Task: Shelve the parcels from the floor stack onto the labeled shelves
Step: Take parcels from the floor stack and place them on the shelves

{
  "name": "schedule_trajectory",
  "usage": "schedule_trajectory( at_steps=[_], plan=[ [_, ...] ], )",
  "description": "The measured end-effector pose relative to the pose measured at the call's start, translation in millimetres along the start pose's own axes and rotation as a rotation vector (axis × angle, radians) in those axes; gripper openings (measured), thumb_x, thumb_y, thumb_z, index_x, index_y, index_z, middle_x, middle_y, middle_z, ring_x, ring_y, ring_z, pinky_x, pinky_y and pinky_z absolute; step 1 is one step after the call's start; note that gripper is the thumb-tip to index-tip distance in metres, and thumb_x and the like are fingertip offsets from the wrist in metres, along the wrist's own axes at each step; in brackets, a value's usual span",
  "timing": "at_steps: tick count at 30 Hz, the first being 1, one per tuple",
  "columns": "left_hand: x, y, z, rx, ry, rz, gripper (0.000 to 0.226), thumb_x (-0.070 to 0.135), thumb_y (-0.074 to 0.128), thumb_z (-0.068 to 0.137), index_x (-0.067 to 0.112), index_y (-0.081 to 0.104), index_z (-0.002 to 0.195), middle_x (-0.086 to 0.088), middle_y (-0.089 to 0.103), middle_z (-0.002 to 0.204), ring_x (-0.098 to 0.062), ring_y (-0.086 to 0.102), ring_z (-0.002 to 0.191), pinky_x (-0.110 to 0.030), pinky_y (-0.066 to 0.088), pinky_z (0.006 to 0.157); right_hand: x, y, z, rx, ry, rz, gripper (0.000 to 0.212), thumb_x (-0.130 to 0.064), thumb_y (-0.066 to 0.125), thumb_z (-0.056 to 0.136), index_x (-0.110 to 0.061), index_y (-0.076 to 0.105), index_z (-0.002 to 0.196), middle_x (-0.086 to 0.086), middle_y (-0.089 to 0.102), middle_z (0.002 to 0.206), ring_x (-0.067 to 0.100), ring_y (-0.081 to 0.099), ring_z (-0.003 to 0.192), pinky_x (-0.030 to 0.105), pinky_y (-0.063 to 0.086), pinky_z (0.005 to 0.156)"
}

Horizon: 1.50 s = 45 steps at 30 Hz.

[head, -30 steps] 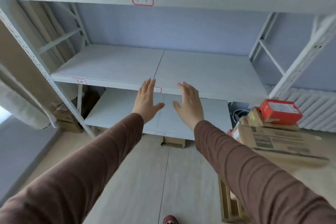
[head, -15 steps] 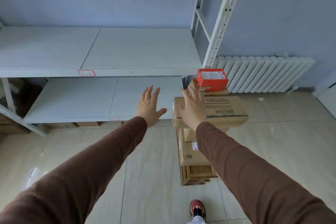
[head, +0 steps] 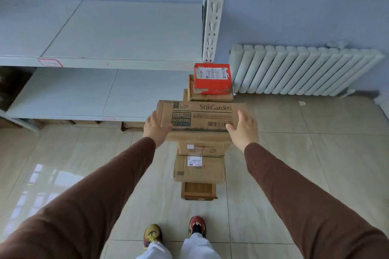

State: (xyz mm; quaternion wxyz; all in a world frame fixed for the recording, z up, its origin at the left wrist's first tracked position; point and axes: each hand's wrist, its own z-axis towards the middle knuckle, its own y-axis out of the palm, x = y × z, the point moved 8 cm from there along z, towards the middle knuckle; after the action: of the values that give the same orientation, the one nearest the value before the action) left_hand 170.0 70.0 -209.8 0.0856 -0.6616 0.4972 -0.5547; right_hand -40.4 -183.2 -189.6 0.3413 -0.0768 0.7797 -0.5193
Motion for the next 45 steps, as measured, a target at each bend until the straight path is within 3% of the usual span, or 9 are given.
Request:
schedule_trajectory(
  at_steps=[5, 8, 11, 17, 23, 26, 29, 38, 45],
  plan=[
    [-31, 21, 15, 0.013, -0.170, -0.201, 0.091, 0.040, 0.064, 0.097, 0.008, 0.007, 0.161, -0.016, 0.032, 0.160, -0.033, 0.038, 0.144, -0.046, 0.034, 0.119, 55, 13, 25, -0.038, 0.185, 0.204, 0.083, -0.038, 0.061, 0.098, -0.017, 0.012, 0.162, 0.011, 0.025, 0.166, 0.036, 0.027, 0.150, 0.050, 0.030, 0.121],
    [-39, 27, 18, 0.057, -0.206, -0.260, 0.079, 0.034, 0.064, 0.098, 0.007, 0.021, 0.158, -0.013, 0.046, 0.151, -0.031, 0.049, 0.134, -0.042, 0.040, 0.113, 66, 27, 33, -0.089, 0.264, 0.364, 0.085, -0.035, 0.063, 0.097, -0.019, 0.012, 0.162, 0.008, 0.035, 0.162, 0.033, 0.043, 0.143, 0.048, 0.040, 0.116],
    [-41, 30, 17, 0.100, -0.189, -0.265, 0.073, 0.025, 0.066, 0.097, 0.007, 0.027, 0.156, -0.010, 0.050, 0.144, -0.029, 0.051, 0.129, -0.039, 0.042, 0.111, 66, 38, 36, -0.086, 0.261, 0.401, 0.079, -0.031, 0.069, 0.094, -0.017, 0.025, 0.158, 0.009, 0.050, 0.149, 0.033, 0.053, 0.133, 0.047, 0.047, 0.110],
    [-61, 7, -3, 0.215, -0.215, -0.349, 0.073, 0.019, 0.066, 0.095, 0.011, 0.028, 0.157, -0.008, 0.050, 0.145, -0.028, 0.050, 0.131, -0.044, 0.041, 0.114, 49, 40, 19, -0.064, 0.211, 0.370, 0.086, -0.038, 0.073, 0.089, -0.015, 0.026, 0.157, 0.013, 0.045, 0.150, 0.035, 0.050, 0.134, 0.051, 0.047, 0.109],
    [-97, -59, -26, 0.354, -0.264, -0.555, 0.065, 0.016, 0.065, 0.096, 0.020, 0.035, 0.154, -0.005, 0.052, 0.137, -0.026, 0.053, 0.119, -0.036, 0.042, 0.104, -25, 22, -13, -0.018, 0.030, 0.430, 0.095, -0.042, 0.076, 0.087, -0.013, 0.021, 0.160, 0.009, 0.038, 0.157, 0.029, 0.039, 0.143, 0.044, 0.038, 0.116],
    [-122, -98, -43, 0.405, -0.284, -0.714, 0.065, 0.016, 0.066, 0.096, 0.027, 0.037, 0.153, -0.006, 0.053, 0.139, -0.029, 0.053, 0.126, -0.044, 0.042, 0.111, -71, 9, -39, 0.037, -0.076, 0.523, 0.085, -0.038, 0.078, 0.085, -0.015, 0.032, 0.153, 0.005, 0.044, 0.150, 0.025, 0.042, 0.138, 0.042, 0.040, 0.114],
    [-135, -140, -69, 0.462, -0.251, -0.806, 0.066, 0.010, 0.061, 0.098, 0.023, 0.032, 0.156, -0.005, 0.051, 0.133, -0.021, 0.052, 0.112, -0.031, 0.047, 0.090, -116, 2, -71, 0.025, -0.157, 0.699, 0.072, -0.030, 0.079, 0.087, -0.016, 0.040, 0.146, 0.003, 0.048, 0.143, 0.016, 0.044, 0.129, 0.033, 0.041, 0.108],
    [-191, -262, -180, 0.625, -0.193, -0.999, 0.061, 0.006, 0.060, 0.098, 0.018, 0.036, 0.153, -0.007, 0.051, 0.133, -0.006, 0.057, 0.088, -0.026, 0.048, 0.093, -234, -18, -188, 0.091, -0.528, 0.848, 0.057, -0.021, 0.072, 0.092, -0.018, 0.048, 0.144, -0.004, 0.047, 0.137, 0.008, 0.046, 0.127, 0.012, 0.037, 0.104],
    [-203, -340, -249, 0.715, -0.092, -1.048, 0.034, 0.007, 0.061, 0.097, 0.019, 0.054, 0.128, 0.000, 0.060, 0.113, -0.005, 0.058, 0.085, -0.019, 0.048, 0.086, -311, -18, -234, 0.019, -0.630, 0.916, 0.060, -0.018, 0.066, 0.096, -0.021, 0.043, 0.151, 0.000, 0.045, 0.142, 0.013, 0.040, 0.134, 0.024, 0.033, 0.114]
  ],
)
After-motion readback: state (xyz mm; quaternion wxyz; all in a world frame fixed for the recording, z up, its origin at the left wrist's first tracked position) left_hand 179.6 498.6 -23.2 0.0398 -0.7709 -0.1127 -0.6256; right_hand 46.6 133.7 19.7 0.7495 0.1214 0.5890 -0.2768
